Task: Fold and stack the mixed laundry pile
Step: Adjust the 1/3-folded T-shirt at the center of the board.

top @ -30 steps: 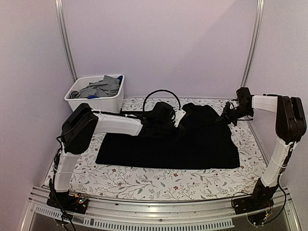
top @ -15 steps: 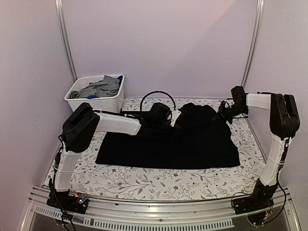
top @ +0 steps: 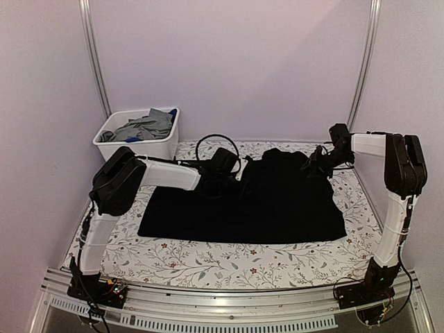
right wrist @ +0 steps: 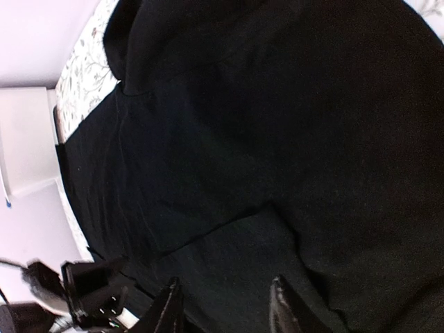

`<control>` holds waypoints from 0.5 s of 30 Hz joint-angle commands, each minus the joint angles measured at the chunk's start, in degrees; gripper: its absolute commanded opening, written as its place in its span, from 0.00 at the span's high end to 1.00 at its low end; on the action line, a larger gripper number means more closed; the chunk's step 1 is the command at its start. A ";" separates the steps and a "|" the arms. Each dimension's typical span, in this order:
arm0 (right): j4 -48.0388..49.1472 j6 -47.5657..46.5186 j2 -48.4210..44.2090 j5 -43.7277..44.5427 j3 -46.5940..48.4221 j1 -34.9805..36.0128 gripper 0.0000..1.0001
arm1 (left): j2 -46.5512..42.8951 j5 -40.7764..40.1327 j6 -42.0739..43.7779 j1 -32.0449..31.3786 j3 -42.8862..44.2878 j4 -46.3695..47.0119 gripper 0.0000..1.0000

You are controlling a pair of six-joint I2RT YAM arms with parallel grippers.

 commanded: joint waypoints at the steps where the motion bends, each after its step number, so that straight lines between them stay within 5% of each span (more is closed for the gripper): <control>1: -0.52 -0.87 -2.07 2.70 2.17 -0.13 0.52 | -1.16 -4.81 -7.81 5.29 -0.20 -6.88 0.67; 4: -2.36 -2.87 -5.01 4.70 1.25 -0.72 0.43 | -5.38 -6.77 -9.56 7.66 -4.58 -8.23 0.59; 15: -3.64 -9.63 -13.29 -1.60 -14.11 3.26 0.45 | -25.30 -3.28 -5.21 12.22 -26.98 -20.88 0.47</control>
